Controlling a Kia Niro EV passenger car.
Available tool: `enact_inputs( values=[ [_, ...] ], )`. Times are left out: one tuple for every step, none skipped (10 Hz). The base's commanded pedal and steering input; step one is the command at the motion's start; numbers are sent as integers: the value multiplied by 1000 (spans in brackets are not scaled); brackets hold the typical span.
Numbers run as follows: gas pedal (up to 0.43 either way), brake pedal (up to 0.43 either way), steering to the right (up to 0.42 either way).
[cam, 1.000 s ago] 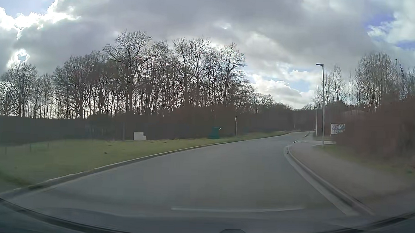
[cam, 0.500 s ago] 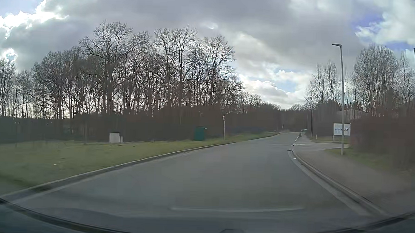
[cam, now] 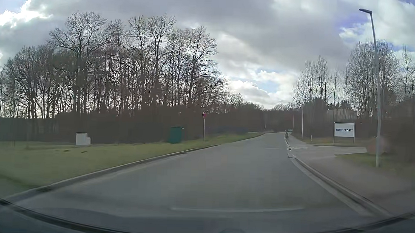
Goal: Follow the waypoints while adhering to traffic rules and regulations
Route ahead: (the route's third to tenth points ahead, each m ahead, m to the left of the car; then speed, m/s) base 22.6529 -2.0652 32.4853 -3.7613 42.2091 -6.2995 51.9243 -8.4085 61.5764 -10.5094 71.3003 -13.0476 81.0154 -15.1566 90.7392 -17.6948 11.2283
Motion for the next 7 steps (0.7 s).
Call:
enact_inputs(
  values=[
    [110, 0, 61],
    [110, 0, 61],
    [110, 0, 60],
    [110, 0, 61],
    [110, 0, 61],
    [110, 0, 60],
    [110, 0, 59]
  ],
)
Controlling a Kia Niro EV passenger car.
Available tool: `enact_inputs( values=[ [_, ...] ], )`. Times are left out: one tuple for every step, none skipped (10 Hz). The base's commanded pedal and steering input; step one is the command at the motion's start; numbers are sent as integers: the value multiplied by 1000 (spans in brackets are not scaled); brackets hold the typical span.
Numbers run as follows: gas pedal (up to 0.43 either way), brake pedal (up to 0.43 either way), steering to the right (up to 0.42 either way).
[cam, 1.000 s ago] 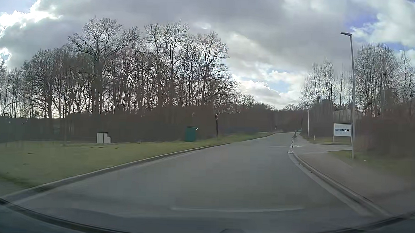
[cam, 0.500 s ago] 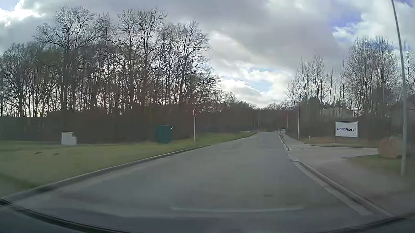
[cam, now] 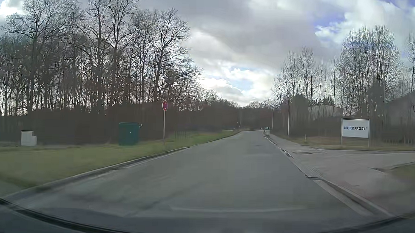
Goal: Follow the waypoints while adhering to traffic rules and regulations
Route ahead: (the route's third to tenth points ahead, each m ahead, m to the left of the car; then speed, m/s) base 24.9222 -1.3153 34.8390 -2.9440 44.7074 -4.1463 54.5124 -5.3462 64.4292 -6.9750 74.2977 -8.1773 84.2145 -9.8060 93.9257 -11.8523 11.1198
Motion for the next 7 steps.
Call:
enact_inputs(
  values=[
    [118, 0, 58],
    [118, 0, 56],
    [98, 0, 56],
    [47, 0, 56],
    [0, 0, 56],
    [0, 0, 56],
    [0, 0, 55]
  ],
)
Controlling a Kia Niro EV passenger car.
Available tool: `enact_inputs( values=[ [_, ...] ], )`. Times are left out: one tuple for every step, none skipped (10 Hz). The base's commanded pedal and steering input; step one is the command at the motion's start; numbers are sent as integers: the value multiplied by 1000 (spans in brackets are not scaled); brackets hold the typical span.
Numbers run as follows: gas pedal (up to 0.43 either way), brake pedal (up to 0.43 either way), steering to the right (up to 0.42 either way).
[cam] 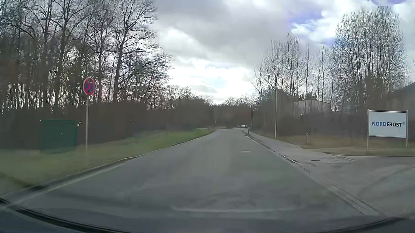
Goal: Follow the waypoints while adhering to traffic rules and regulations
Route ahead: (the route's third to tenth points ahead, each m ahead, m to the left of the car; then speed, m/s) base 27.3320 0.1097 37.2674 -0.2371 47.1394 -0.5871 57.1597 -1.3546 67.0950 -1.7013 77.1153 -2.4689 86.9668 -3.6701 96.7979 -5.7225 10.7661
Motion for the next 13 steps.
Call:
enact_inputs(
  values=[
    [0, 0, 51],
    [0, 0, 50],
    [0, 0, 50],
    [0, 0, 50],
    [0, 0, 49],
    [0, 0, 49],
    [0, 0, 39],
    [0, 0, 14],
    [0, 0, 6],
    [0, 0, 6],
    [0, 0, 5],
    [0, 0, 5],
    [0, 0, 12]
  ],
)
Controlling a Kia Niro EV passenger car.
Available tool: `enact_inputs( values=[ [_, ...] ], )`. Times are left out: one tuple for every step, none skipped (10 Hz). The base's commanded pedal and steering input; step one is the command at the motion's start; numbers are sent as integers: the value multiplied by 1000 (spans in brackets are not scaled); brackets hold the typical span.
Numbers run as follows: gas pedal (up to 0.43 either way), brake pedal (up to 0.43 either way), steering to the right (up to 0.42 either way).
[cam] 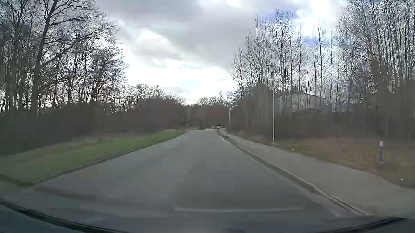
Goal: Follow the waypoints while adhering to traffic rules and regulations
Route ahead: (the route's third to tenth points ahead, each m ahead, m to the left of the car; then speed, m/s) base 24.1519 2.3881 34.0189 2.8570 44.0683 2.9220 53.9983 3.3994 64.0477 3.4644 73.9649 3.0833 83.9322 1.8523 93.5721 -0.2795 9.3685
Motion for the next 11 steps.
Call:
enact_inputs(
  values=[
    [0, 0, 15],
    [0, 0, 15],
    [0, 0, 15],
    [0, 0, 13],
    [0, 0, 10],
    [0, 0, 5],
    [0, 0, 1],
    [0, 6, 0],
    [0, 49, -1],
    [0, 98, -8],
    [0, 134, -14]
  ],
)
